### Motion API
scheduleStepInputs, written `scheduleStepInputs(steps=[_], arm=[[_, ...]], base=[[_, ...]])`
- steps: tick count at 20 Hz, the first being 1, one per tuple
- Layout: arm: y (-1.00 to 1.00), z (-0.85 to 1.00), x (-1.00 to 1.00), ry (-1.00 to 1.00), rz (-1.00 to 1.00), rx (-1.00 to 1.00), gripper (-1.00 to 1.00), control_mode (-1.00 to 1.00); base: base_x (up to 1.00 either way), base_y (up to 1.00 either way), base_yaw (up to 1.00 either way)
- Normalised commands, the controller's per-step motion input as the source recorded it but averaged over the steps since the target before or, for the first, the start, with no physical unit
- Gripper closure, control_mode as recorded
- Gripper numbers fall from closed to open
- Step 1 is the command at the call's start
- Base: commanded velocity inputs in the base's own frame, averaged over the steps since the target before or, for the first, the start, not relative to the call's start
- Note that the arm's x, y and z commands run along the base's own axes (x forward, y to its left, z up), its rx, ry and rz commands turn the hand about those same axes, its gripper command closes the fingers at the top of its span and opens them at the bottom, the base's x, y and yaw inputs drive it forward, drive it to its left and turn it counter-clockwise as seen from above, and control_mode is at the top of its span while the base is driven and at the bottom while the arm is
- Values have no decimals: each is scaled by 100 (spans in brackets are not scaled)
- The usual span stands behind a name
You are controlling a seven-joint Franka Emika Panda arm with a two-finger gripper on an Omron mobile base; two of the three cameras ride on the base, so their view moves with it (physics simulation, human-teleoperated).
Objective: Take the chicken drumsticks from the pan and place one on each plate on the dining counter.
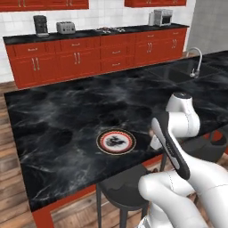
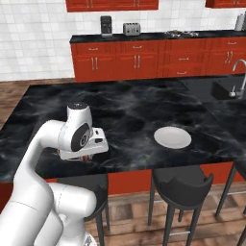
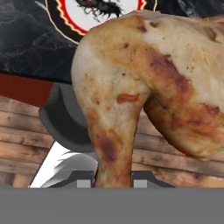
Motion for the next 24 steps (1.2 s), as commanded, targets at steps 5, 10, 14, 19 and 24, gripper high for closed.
scheduleStepInputs(steps=[5,10,14,19,24], arm=[[0,0,0,0,0,0,100,100],[0,0,0,0,0,0,100,100],[0,0,0,0,0,0,100,100],[0,0,0,0,0,0,100,100],[22,-8,49,0,0,0,100,-100]], base=[[42,2,12],[26,1,10],[0,1,0],[1,0,0],[5,1,0]])
